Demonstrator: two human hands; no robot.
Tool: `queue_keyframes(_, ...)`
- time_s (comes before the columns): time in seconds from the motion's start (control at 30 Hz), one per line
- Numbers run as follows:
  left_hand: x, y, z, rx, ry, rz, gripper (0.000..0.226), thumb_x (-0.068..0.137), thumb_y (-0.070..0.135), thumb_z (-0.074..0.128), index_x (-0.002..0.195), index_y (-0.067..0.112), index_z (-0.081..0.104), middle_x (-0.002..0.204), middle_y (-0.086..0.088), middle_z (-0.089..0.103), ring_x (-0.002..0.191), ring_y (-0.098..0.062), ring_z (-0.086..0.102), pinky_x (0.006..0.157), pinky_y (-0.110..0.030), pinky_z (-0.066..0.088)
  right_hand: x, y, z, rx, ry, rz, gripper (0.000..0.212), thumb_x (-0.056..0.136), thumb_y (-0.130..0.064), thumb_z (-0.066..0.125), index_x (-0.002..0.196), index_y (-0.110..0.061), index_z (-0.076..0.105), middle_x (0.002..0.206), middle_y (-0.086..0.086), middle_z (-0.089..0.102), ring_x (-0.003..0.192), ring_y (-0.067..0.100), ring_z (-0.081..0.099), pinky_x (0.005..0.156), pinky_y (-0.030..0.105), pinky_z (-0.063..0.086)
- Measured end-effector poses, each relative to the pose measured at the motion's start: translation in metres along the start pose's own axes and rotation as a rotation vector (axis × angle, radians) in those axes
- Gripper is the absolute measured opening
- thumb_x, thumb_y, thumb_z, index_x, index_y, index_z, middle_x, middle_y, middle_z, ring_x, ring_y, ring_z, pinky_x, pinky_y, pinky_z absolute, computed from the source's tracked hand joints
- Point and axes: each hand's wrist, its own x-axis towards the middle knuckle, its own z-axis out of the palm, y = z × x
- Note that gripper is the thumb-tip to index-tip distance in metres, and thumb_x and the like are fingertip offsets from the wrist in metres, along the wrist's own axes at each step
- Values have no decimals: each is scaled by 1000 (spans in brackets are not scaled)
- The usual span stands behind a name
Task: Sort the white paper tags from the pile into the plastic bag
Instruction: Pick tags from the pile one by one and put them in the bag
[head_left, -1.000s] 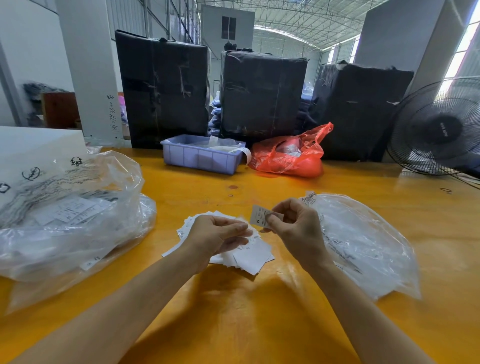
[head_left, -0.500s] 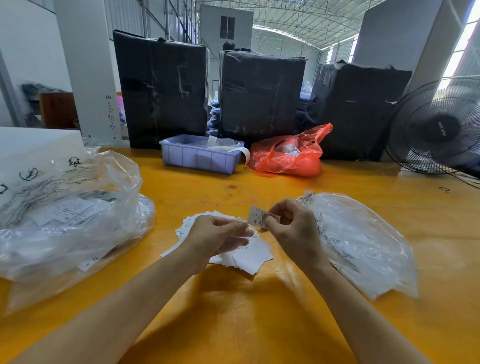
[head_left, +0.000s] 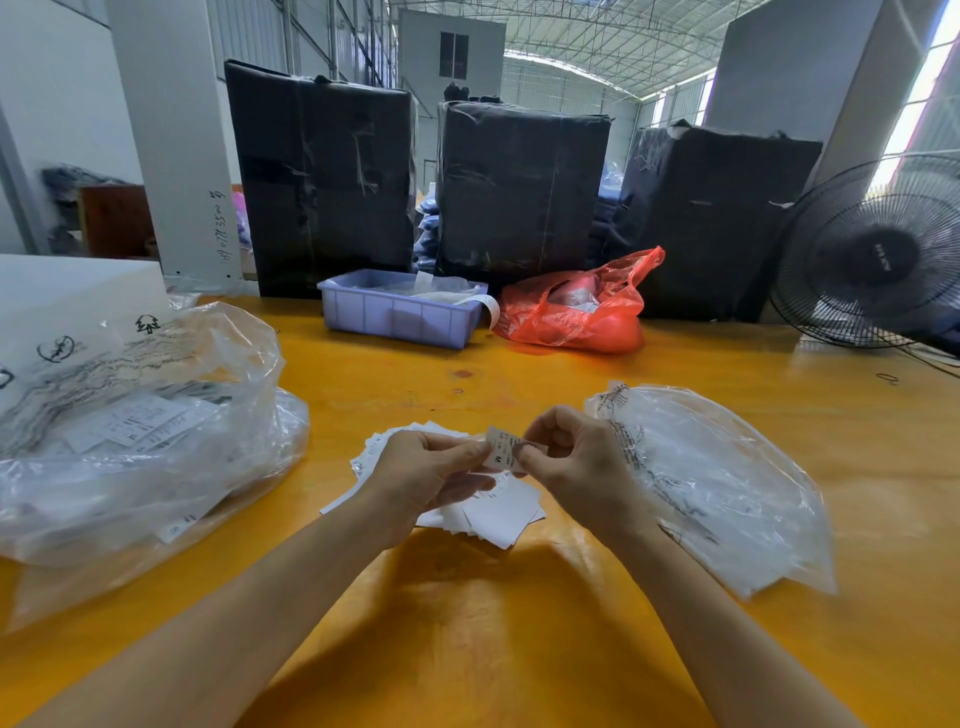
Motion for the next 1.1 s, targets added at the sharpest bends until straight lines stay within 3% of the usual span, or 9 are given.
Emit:
queue_keyframes(0.13,1,0,1,7,32,-10,14,80,14,70,89,3,72,82,-13,74,64,-18,71,56,-20,56,1,0,-2,71,-99,70,13,80,2,67,76,-5,57,72,10,67,63,19,69,53,22,50)
queue_keyframes(0.23,2,-1,2,36,64,-1,23,79,21,71,91,1,72,84,-16,73,66,-21,71,61,-24,58,0,1,-2,52,-157,83,10,82,-1,67,79,-3,58,75,11,69,62,17,69,56,24,53)
queue_keyframes(0.37,1,0,1,21,37,1,19,80,20,70,90,4,73,83,-12,75,70,-19,72,63,-24,58,1,2,-2,120,-19,64,15,83,3,64,91,-9,60,84,10,67,68,21,69,63,33,59)
queue_keyframes(0.43,0,1,1,-38,18,-8,16,80,13,70,89,0,72,82,-13,74,69,-20,73,58,-21,57,3,3,-4,138,26,44,21,83,3,62,95,-14,64,86,7,67,66,18,69,61,28,58)
queue_keyframes(0.7,-1,2,2,-18,24,-20,8,84,9,67,86,2,72,81,-12,74,66,-17,72,58,-20,56,1,0,-3,3,55,-53,14,82,1,65,82,-14,67,82,9,70,61,13,69,55,21,55)
queue_keyframes(0.9,-1,1,1,3,7,-17,16,84,14,68,92,0,71,85,-14,74,72,-19,72,61,-21,56,0,-1,-2,-60,51,-85,12,81,2,65,83,-10,68,79,10,71,63,17,70,61,39,58)
queue_keyframes(1.1,-1,0,2,-18,-10,-15,18,84,13,68,95,0,71,87,-16,74,73,-19,72,68,-24,59,-2,-2,-1,-111,52,-129,10,79,1,66,81,-8,69,77,8,70,68,26,68,62,45,55)
